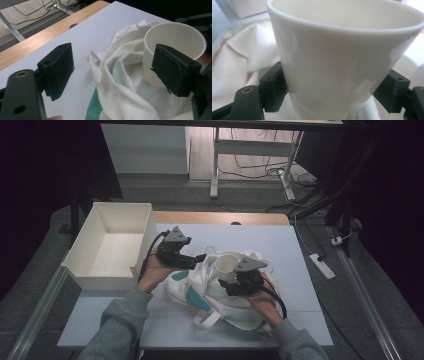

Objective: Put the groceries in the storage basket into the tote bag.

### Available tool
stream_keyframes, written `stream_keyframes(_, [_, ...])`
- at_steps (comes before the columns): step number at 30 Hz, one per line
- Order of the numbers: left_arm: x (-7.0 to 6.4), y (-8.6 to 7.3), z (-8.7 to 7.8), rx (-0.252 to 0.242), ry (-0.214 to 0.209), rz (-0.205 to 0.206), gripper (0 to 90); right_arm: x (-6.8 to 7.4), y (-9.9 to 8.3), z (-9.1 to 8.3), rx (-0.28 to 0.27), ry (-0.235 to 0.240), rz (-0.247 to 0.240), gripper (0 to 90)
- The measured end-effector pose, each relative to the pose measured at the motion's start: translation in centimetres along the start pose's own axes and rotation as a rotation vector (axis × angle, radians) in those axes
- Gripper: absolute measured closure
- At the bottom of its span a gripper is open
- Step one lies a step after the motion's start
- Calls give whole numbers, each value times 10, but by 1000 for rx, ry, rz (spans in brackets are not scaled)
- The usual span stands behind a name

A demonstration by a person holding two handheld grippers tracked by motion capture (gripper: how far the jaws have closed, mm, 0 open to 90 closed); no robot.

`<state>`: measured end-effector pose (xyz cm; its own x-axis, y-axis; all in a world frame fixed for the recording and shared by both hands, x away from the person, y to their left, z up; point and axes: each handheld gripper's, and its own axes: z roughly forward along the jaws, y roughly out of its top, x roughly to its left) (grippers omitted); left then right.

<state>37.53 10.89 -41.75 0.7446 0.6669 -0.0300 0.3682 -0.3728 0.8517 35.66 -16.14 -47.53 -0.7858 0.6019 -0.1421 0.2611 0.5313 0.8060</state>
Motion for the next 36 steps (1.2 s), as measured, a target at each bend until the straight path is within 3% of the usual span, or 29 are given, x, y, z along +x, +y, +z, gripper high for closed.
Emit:
stream_keyframes(7, [5, -4, 6, 34, 4, -5, 180, -4, -7, 14, 27, -1, 23, 221])
stream_keyframes(14, [6, -5, 5, 27, 9, -10, 182, -2, -10, 24, 38, -8, -3, 222])
stream_keyframes(18, [6, -6, 6, 35, 6, -10, 181, -1, -15, 31, 75, -8, -21, 222])
stream_keyframes(23, [7, -7, 4, 35, 4, -9, 181, -1, -17, 30, 95, -20, -29, 223])
stream_keyframes(28, [7, -8, 1, 36, 5, -8, 182, -11, -21, 28, 140, -4, 41, 221])
stream_keyframes(32, [8, -9, 0, 38, 4, -9, 183, -9, -21, 30, 158, -18, 16, 215])
stream_keyframes(36, [8, -9, 2, 40, -15, -16, 183, -11, -21, 33, 159, -25, 22, 217])
